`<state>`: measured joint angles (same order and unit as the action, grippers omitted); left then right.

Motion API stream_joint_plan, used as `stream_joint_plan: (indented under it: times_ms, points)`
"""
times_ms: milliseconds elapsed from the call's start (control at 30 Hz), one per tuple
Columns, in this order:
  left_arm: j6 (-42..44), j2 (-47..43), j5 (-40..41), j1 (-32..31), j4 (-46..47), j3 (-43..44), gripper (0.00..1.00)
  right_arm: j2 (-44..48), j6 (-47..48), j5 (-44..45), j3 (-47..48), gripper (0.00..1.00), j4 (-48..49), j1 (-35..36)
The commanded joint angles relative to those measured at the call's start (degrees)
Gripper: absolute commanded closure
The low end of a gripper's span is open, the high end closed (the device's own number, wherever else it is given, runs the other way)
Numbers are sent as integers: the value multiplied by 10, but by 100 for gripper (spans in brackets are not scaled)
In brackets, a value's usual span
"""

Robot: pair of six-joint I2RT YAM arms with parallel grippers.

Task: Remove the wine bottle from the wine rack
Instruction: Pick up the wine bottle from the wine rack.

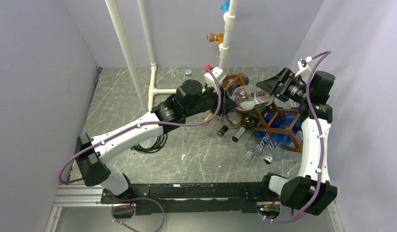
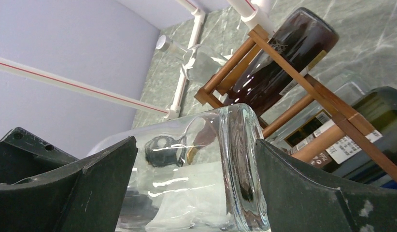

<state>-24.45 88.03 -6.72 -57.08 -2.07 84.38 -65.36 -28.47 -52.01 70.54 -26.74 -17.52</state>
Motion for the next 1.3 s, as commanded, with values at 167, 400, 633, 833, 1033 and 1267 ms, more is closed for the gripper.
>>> stream_joint_plan:
  times_ms: [167,400,633,833,1033,1267]
  points:
    - [-2,-22,-70,-21,124,-9,100,8,-94,-181,8,7,35,81]
    - [3,-41,-62,-20,109,-25,100,-7,-106,-171,8,8,54,110]
    - [-1,-70,-49,-20,106,-63,100,-21,-111,-163,7,8,64,136]
    - [1,-87,-39,-20,94,-78,100,-36,-138,-162,5,8,94,160]
    - [-7,-105,-29,-20,94,-99,100,-51,-140,-156,-3,8,104,200]
    - [-16,-137,-8,-20,100,-136,100,-70,-119,-147,6,8,92,250]
